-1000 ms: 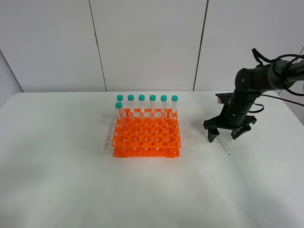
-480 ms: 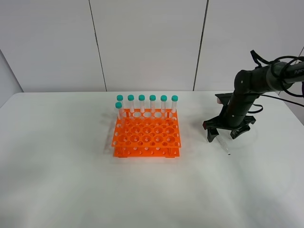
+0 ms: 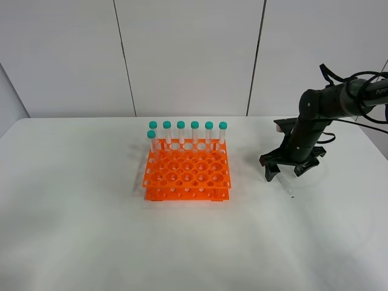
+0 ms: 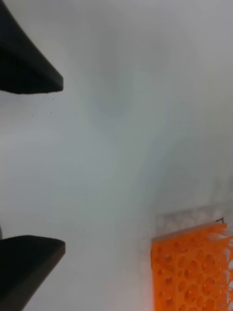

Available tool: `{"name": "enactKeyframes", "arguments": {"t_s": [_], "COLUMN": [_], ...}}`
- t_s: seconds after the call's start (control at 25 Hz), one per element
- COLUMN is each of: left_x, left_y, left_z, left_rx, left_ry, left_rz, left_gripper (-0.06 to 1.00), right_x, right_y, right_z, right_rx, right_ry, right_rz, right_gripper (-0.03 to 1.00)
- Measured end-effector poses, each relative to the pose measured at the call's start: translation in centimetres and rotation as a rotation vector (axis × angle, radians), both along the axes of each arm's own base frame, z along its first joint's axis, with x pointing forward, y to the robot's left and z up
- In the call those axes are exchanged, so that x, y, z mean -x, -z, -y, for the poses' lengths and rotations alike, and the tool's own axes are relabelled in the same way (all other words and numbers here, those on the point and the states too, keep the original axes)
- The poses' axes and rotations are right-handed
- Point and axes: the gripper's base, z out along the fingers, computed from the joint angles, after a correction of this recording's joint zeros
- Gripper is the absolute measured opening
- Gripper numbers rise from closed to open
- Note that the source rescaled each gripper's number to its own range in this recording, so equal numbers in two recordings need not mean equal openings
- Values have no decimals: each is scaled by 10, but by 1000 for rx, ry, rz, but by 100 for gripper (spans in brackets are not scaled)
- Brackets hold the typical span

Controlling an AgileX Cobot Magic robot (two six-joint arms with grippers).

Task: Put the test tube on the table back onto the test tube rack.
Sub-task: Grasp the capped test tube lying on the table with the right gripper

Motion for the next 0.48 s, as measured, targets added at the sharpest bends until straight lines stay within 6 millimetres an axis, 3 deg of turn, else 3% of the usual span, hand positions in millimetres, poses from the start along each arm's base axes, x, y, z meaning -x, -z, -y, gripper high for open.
{"name": "enactKeyframes", "arguments": {"t_s": [0.48], "left_x": [0], "left_y": [0], "left_z": [0], "left_rx": [0], "left_ry": [0], "left_rz": [0], "left_gripper": [73], "right_x": [0], "right_y": [0], "right_z": [1], "right_rx": [16], "right_ry": [-24], "right_rz": [-3], "right_gripper": [85]}}
